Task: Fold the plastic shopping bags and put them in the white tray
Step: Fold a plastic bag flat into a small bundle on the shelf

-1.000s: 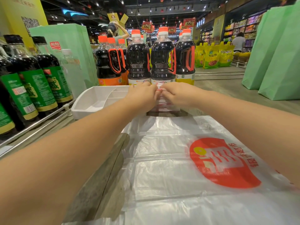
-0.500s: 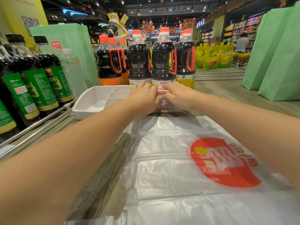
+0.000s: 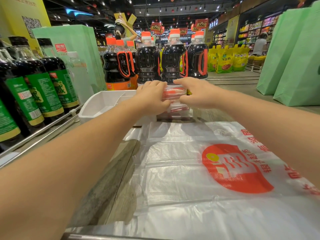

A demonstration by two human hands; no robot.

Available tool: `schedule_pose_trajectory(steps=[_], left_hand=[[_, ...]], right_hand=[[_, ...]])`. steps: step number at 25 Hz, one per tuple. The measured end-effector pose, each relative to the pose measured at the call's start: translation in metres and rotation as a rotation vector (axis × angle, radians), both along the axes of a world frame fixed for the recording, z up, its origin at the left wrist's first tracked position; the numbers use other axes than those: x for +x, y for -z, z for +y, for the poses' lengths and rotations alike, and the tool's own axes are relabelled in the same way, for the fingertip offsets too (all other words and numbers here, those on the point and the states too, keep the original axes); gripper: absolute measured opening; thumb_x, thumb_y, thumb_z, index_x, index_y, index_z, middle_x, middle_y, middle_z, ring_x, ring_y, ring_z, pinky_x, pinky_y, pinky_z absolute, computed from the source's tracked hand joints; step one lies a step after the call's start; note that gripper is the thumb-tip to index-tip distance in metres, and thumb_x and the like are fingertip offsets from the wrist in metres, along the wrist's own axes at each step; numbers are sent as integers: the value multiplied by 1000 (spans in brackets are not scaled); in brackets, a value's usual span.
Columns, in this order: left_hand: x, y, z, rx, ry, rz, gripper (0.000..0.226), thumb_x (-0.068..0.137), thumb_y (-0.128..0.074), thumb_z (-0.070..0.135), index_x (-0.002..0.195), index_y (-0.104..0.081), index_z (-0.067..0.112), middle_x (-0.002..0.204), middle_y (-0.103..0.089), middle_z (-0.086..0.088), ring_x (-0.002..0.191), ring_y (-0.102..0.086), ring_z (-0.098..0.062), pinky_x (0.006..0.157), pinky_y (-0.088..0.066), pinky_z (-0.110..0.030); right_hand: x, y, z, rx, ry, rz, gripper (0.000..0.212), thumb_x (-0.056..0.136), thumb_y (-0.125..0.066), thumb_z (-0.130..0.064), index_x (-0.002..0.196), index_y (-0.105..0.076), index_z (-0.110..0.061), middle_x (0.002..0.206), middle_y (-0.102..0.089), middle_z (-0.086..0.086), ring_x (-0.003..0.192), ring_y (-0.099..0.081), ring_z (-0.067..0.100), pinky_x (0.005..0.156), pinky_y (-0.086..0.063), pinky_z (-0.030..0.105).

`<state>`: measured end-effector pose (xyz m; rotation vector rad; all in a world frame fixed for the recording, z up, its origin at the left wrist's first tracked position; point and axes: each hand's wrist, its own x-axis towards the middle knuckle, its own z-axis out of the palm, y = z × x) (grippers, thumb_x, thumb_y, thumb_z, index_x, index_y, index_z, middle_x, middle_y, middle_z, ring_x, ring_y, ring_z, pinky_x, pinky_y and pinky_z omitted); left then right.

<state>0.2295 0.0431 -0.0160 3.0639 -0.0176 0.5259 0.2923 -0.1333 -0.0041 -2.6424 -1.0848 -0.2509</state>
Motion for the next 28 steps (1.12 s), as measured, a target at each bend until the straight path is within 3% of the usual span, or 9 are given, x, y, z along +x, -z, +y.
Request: schedule_pose_trajectory(steps=[6,10,13,18,23,26,28], left_hand=[[-52,-28,-27,136,-2,98,69,100,-42,51,157,-20,18,164,-19,-4,150,-17,-27,122,-13,-51],[-117,-22,-51,106,155,263,69,99,-40,58,155,-28,19,162,-25,-2,147,-25,-22,121,-22,-43],[-161,-13,-73,30,265,379,68,97,-42,61,154,-31,25,161,-28,5,146,-27,-16,118,-23,-34],[-191,4,-91,-45,354,659,69,93,-43,67,154,-28,39,158,-28,12,144,-31,-13,115,-24,-33],[-187,10,-76,51,235,642,68,94,-37,70,154,-12,50,165,-8,15,152,-13,-16,122,-12,-45],[-182,16,-62,61,184,517,56,99,-37,61,151,-18,54,166,-12,10,151,-18,-21,122,-19,-51],[-185,18,-61,36,267,404,49,101,-44,52,147,-28,57,162,-22,13,149,-25,-17,120,-26,-48]], right_hand=[[-44,-16,-32,-28,29,-95,70,96,-51,-43,157,-25,-20,161,-31,1,147,-30,20,120,-27,40],[-104,-15,-86,-33,16,2,56,101,-50,-35,152,-34,-18,149,-42,-6,136,-40,13,113,-29,30],[-144,-8,-123,-93,52,50,58,101,-48,-41,154,-32,-22,158,-36,-4,141,-37,14,111,-30,27],[-192,7,-167,-211,36,282,48,95,-49,-61,139,-49,-42,140,-48,-23,123,-48,4,100,-35,24],[-203,18,-181,-242,-14,372,61,91,-51,-66,145,-44,-39,147,-42,-22,132,-42,3,108,-32,25],[-201,24,-174,-252,-37,369,67,92,-47,-67,151,-38,-35,156,-34,-18,141,-34,5,115,-26,28],[-199,27,-168,-265,-41,347,66,95,-45,-64,152,-36,-34,158,-32,-15,141,-32,5,115,-24,26]])
